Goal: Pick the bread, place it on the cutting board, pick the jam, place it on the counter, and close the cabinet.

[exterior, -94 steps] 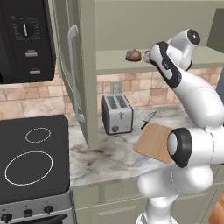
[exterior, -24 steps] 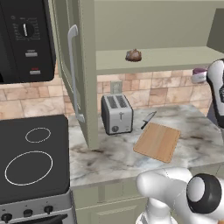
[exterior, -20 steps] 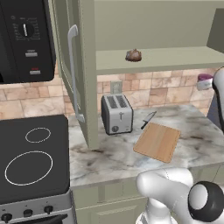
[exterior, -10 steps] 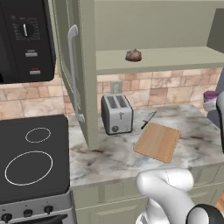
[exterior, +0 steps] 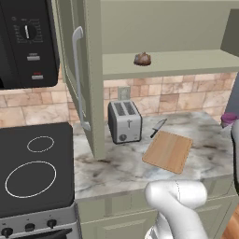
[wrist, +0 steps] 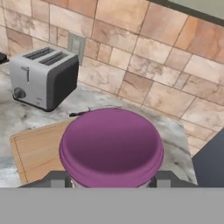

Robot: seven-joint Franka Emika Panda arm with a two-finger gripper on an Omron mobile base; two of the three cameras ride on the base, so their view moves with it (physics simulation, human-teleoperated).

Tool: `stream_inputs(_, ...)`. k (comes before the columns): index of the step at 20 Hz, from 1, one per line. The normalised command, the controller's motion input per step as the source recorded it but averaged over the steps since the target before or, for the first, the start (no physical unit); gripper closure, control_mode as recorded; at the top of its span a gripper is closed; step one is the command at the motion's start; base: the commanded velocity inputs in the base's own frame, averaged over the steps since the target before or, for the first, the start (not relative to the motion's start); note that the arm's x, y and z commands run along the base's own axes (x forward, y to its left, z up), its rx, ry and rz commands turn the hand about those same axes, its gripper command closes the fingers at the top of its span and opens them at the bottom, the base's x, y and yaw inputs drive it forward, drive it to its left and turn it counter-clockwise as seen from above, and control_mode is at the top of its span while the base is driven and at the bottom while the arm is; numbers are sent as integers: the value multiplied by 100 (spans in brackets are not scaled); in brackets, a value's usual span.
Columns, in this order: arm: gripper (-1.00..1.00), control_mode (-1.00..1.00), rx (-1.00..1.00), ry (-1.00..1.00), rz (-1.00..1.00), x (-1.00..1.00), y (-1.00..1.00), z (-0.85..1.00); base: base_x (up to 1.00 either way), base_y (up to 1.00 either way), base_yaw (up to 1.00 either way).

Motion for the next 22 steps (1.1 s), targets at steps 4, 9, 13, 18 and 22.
stream_inputs(4,100,-100,-1,0,0,-24,-26,-24,0,0,0)
stream_inputs(9,100,-100,-1,0,-1,-10,-25,-14,0,0,0)
stream_inputs(13,100,-100,0,0,-2,-9,-29,-2,0,0,0)
stream_inputs(18,100,-100,-1,1,-7,0,-21,-11,0,0,0)
stream_inputs(22,100,-100,0,7,-8,0,-18,-11,0,0,0)
